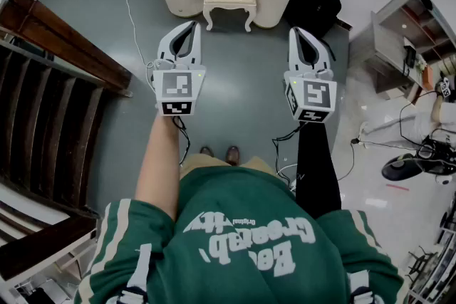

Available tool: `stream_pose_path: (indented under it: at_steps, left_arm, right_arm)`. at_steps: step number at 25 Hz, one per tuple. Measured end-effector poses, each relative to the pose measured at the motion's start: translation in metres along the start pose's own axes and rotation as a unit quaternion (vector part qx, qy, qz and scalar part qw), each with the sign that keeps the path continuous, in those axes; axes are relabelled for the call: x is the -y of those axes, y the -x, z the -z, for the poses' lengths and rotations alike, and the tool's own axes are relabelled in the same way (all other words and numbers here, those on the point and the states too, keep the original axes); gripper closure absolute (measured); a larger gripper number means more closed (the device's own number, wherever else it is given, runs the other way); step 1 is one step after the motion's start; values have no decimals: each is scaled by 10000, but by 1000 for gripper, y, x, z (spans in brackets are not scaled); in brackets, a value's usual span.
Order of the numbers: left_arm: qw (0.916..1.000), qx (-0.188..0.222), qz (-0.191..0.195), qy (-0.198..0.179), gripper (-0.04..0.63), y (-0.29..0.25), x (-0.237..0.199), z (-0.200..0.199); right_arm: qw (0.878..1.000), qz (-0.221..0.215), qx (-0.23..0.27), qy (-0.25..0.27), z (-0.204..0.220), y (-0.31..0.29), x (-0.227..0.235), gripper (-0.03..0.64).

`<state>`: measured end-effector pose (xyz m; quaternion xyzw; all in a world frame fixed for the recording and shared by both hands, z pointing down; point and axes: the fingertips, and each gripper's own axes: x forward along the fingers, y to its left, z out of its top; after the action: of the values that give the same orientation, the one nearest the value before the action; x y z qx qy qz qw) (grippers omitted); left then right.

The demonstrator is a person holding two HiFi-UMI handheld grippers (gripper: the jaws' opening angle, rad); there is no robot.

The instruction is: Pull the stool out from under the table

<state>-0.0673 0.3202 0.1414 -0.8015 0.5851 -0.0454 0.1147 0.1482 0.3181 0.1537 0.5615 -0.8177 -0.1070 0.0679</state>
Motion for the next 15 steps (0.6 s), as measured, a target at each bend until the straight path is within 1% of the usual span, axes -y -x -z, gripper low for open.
stream_pose_path:
  at_steps: [10, 15]
  left_arm:
    - [10000, -5, -29, -17, 581, -4, 5, -2]
    - [10000, -17, -68, -43, 581, -6, 6, -4]
  right_arm:
    - [10000, -5, 47, -31, 2, -1, 6, 611]
    - [9999, -6, 59, -141, 6, -1, 13, 610]
